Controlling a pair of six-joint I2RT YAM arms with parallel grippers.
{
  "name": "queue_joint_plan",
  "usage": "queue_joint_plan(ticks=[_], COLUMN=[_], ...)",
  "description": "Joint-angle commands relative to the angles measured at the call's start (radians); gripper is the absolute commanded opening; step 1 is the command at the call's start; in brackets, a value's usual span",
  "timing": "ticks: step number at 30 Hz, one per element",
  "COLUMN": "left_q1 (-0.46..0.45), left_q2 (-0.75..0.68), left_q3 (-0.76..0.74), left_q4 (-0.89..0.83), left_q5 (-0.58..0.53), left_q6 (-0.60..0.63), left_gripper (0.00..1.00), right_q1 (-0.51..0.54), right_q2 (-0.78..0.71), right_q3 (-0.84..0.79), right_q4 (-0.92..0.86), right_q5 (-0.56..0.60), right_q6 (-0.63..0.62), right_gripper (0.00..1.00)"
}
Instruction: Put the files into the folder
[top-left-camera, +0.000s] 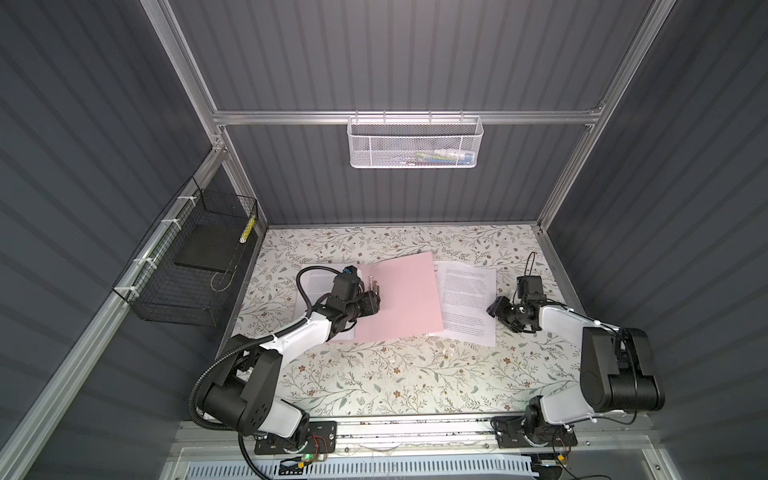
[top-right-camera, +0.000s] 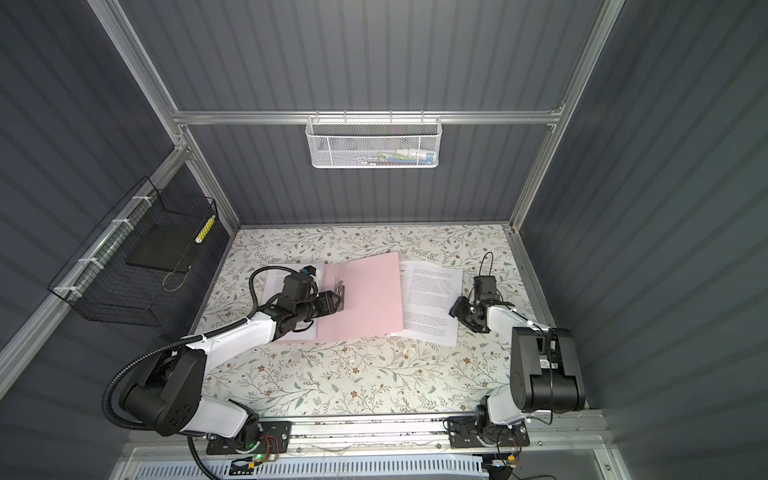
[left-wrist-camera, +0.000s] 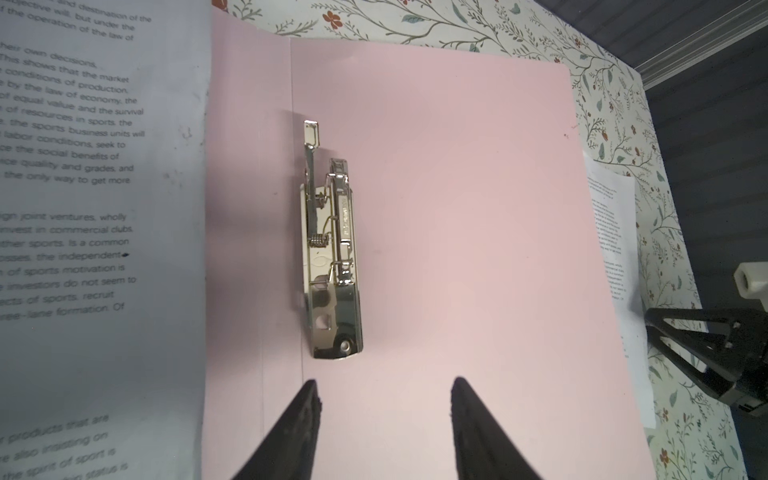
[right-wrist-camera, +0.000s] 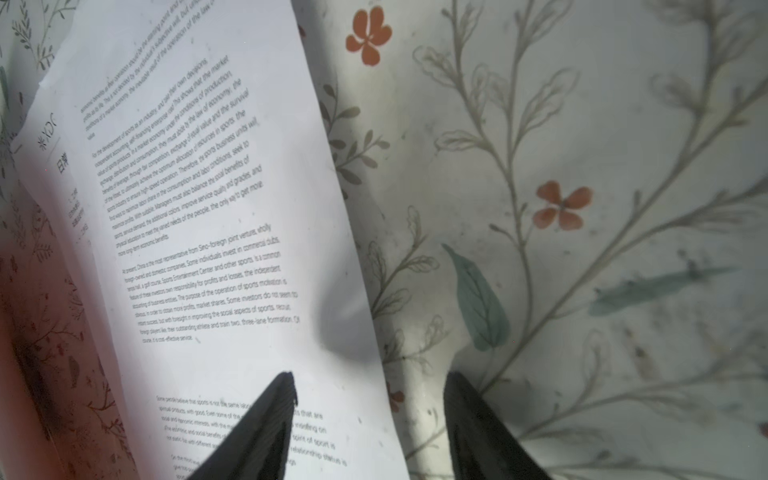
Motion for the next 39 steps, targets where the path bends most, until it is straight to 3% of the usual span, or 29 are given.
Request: queue_joint_plan(ticks=[1,28,39], left_q1=[-0.008,-0.009,-0.010], left_q2=[0.012,0.091,0.101], left_q3=[0.014,0.028,0.035], left_q4=[0.026,0.046,0.044], left_q5=[0.009,0.005,0.007], left_q6=[0.002,0.018,0.020], left_gripper=[0.52,0.48,0.48], right_q1=[-0.005,0.027,0.029], right_q2=[0.026,0.099,0.099], right_q3=[0.005,0.108,0.107], right_q4=[-0.024,-0.115,-0.103], right_q5=[-0.011,0.015,0.018], right_q6=[-0.004,-0.055,-0.055], right_gripper=[0.57,0.40,0.22])
